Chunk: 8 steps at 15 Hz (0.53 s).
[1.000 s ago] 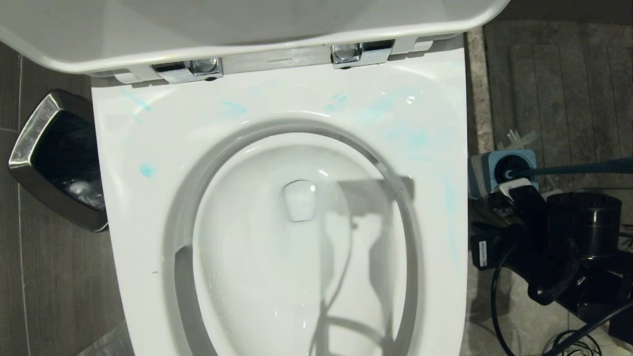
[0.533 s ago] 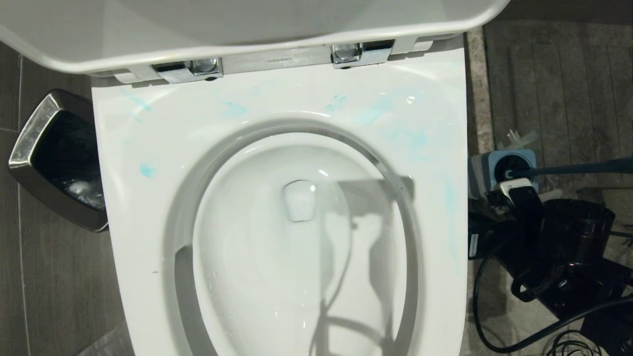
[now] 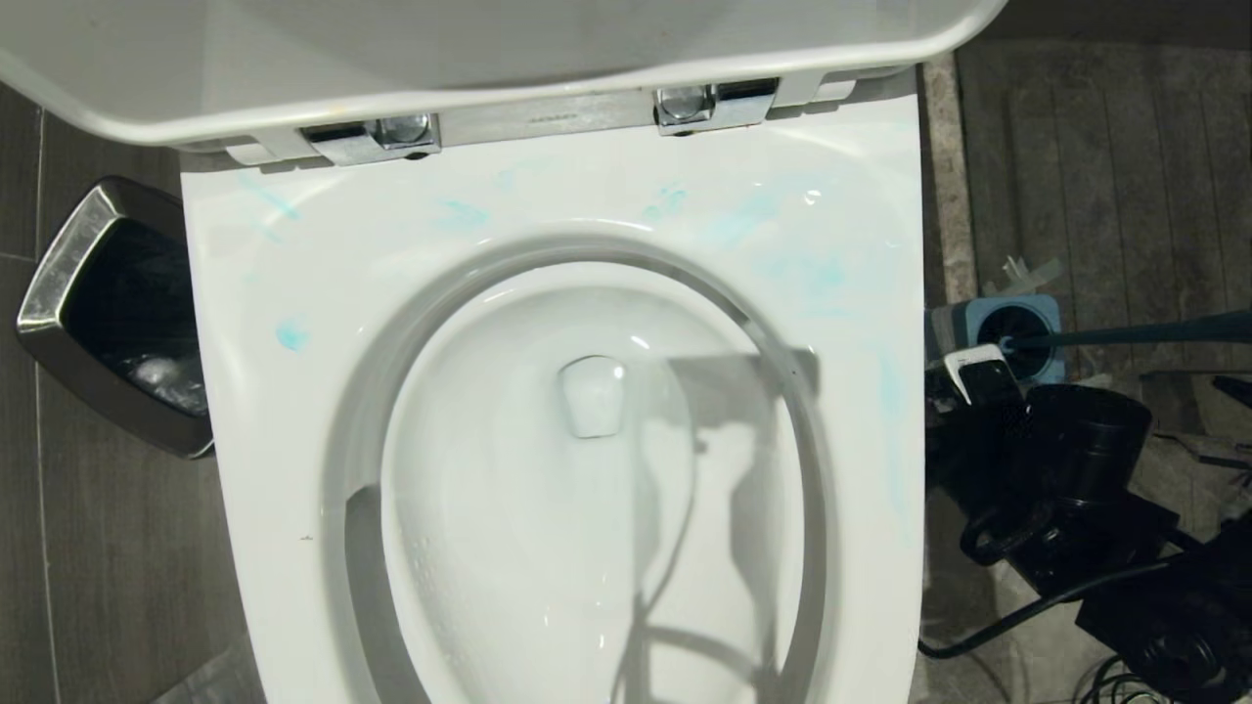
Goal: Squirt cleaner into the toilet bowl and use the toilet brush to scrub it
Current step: Pour in the cleaning agent
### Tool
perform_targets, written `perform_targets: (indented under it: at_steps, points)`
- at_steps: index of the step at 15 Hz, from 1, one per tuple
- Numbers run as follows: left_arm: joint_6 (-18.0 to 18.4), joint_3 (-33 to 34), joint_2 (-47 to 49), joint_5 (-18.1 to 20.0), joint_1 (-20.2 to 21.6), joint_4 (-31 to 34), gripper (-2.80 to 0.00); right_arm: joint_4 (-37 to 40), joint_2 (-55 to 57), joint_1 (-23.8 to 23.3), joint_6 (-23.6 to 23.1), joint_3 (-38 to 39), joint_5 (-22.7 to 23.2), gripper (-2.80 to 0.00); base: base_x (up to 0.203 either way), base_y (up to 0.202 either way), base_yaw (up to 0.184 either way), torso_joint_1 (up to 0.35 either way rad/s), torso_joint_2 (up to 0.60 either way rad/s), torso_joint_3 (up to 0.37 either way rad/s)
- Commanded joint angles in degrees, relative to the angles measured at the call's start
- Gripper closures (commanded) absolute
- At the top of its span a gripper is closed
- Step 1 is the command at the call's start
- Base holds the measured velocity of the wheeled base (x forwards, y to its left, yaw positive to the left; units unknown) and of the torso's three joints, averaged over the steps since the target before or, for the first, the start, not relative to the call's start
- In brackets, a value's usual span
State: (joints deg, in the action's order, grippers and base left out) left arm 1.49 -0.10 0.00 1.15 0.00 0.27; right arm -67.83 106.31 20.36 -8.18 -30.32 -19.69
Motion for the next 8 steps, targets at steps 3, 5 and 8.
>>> perform_targets:
  at_steps: [3, 5, 8]
  points:
    - [0.1, 0.0, 0.0, 0.0, 0.0, 0.0, 0.00, -1.6, 7.5, -1.1, -0.1, -11.2, 2.1, -2.80, 0.000, 0.000, 0.000, 0.000, 0.00, 0.000]
    - [0.0, 0.0, 0.0, 0.0, 0.0, 0.0, 0.00, -0.5, 11.9, -1.7, -1.1, -17.4, 4.9, -2.80, 0.000, 0.000, 0.000, 0.000, 0.00, 0.000]
    - [0.1, 0.0, 0.0, 0.0, 0.0, 0.1, 0.00, 0.7, 17.9, -2.8, -1.9, -26.7, 7.0, -2.80, 0.000, 0.000, 0.000, 0.000, 0.00, 0.000]
